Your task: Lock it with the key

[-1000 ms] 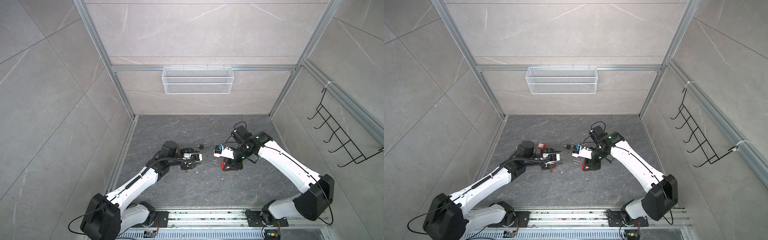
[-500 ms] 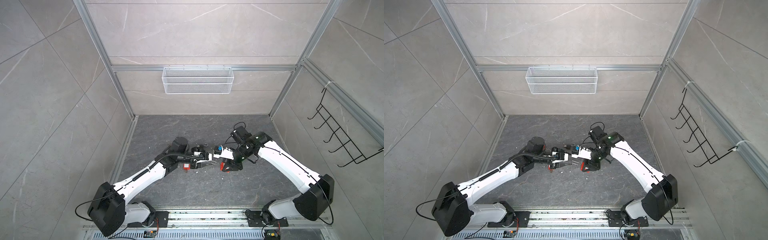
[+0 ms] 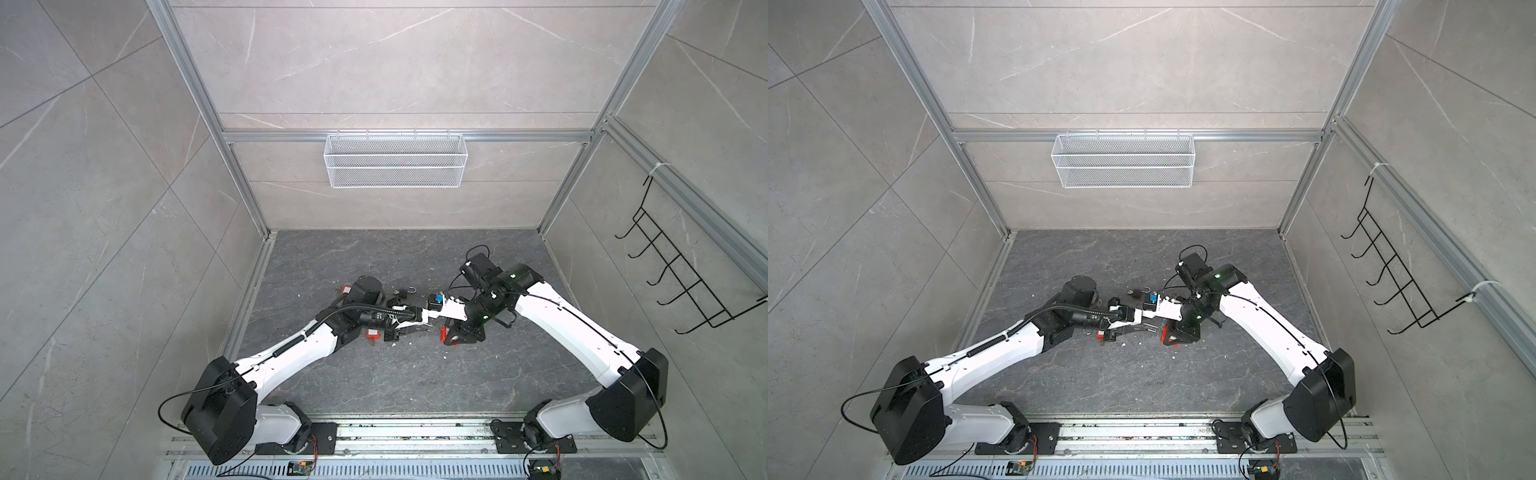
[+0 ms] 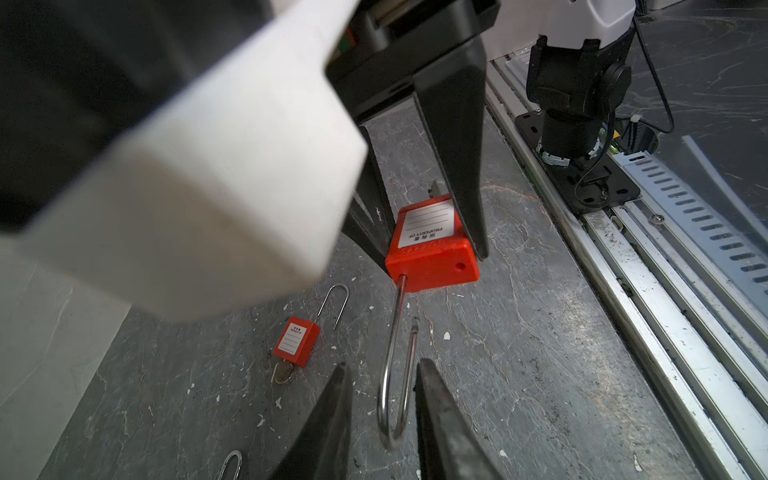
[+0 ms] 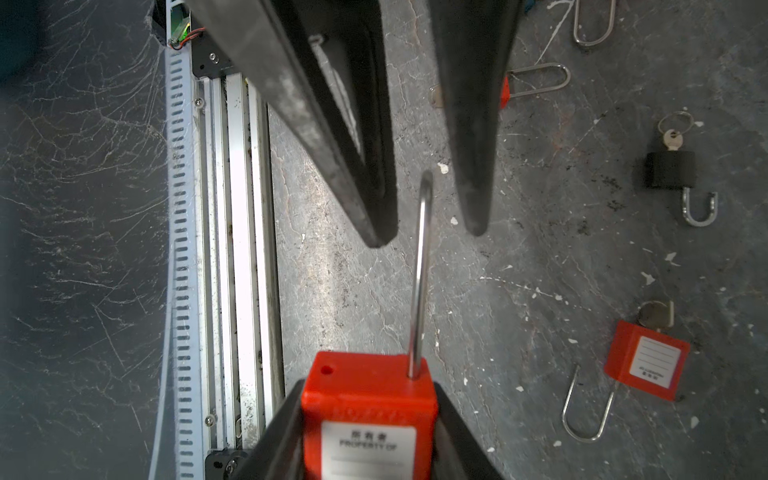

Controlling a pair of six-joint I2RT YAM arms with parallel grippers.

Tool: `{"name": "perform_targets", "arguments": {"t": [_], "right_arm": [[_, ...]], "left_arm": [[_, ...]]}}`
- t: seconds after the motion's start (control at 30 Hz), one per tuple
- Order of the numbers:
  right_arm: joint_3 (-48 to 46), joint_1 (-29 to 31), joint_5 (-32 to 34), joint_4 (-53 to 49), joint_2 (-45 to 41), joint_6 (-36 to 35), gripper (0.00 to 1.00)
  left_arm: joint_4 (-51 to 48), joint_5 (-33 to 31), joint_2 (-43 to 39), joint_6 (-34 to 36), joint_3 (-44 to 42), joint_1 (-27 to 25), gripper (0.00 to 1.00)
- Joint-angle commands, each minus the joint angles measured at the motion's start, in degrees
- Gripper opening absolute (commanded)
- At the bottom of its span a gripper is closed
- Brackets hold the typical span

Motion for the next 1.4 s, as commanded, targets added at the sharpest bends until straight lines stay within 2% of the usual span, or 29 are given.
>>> {"name": "perform_targets", "arguments": {"t": [0.0,0.27,0.53,0.67,0.8,0.87,1.07,1.23,1.37], "right_arm": [[2.1,0.4,-0.5,-1.8,0.3,-0.6,0.36],[3.4,0.7,-0.5,-2.4,0.8,-1.2,0.36],[3.9,0.9,0.0,-1.8,0.1,-3.4,0.38],[3.9,0.9,1.5,0.2,-0.7,-3.8,0.42],[4.2,0.9,1.3,1.2,-2.0,-5.2,0.58],[4.2,0.9,1.6,2.1,-3.1,-5.6,0.62],[3.8,0.7,5.0,3.9,-8.3,-5.2,0.65],[-2.7,0.7,9.0,10.2,-16.1,-2.5,0.66],[-1.8,0.7,10.6,6.3,-15.4,-2.7,0.63]], "left_arm": [[-0.7,1.5,0.4,-0.7,2.2,-0.3,0.26],[-2.1,1.7,0.5,-0.7,2.4,-0.6,0.21],[-2.9,2.9,0.4,-3.1,3.3,-0.6,0.0],[-2.2,3.1,0.0,-5.5,2.9,-0.6,0.0],[2.2,2.2,-0.7,-11.0,1.3,-0.5,0.0],[4.5,1.9,-1.3,-14.1,0.8,-0.2,0.0],[8.7,1.9,-2.9,-20.7,0.5,0.2,0.0],[9.5,2.4,-4.3,-23.6,0.3,0.3,0.0],[9.7,3.1,-5.6,-23.8,-0.6,0.3,0.0]]}}
